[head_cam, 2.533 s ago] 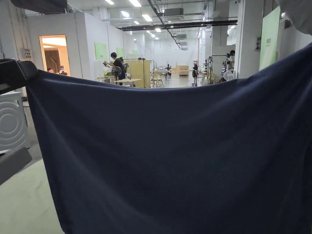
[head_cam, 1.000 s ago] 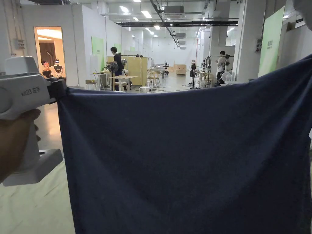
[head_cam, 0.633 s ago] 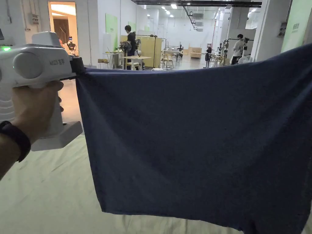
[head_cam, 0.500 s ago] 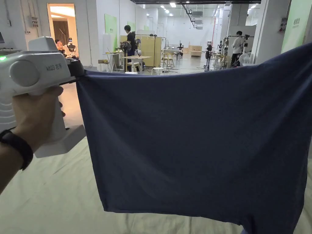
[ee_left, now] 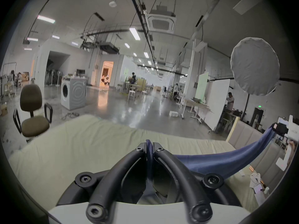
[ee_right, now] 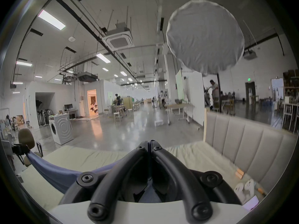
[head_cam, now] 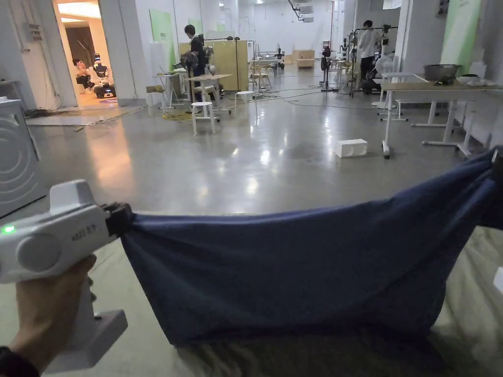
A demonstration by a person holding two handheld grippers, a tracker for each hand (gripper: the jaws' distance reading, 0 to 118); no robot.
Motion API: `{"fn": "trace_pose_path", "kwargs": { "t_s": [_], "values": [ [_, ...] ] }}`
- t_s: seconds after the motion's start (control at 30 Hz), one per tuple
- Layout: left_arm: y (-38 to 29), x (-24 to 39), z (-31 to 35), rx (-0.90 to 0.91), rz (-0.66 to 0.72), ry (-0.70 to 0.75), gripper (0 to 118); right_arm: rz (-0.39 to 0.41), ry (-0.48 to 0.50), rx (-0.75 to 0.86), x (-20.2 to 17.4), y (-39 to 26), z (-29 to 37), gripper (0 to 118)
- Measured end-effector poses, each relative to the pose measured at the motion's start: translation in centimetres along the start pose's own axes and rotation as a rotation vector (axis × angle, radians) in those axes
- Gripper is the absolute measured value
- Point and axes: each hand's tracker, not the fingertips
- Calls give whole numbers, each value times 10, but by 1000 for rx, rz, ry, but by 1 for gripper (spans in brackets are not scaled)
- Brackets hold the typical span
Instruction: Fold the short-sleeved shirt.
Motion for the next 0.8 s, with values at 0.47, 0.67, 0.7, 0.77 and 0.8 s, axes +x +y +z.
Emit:
{"fn": "trace_pose_path", "kwargs": {
  "t_s": [0.47, 0.67, 0.7, 0.77, 0.8],
  "values": [
    [-212, -79, 175, -252, 184, -53, 6, -171, 10, -258, 58, -197, 246, 2],
    [-260, -110, 237, -328, 237, -15, 6, -185, -20, -365, 49, -248, 333, 2],
    [-266, -112, 246, -330, 251, -20, 6, -187, -33, -380, 45, -254, 342, 2],
    [-274, -113, 254, -346, 244, -13, 6, -207, -53, -424, 42, -265, 352, 2],
    [-279, -115, 256, -365, 240, -11, 6, -210, -64, -422, 41, -271, 355, 2]
  ]
}}
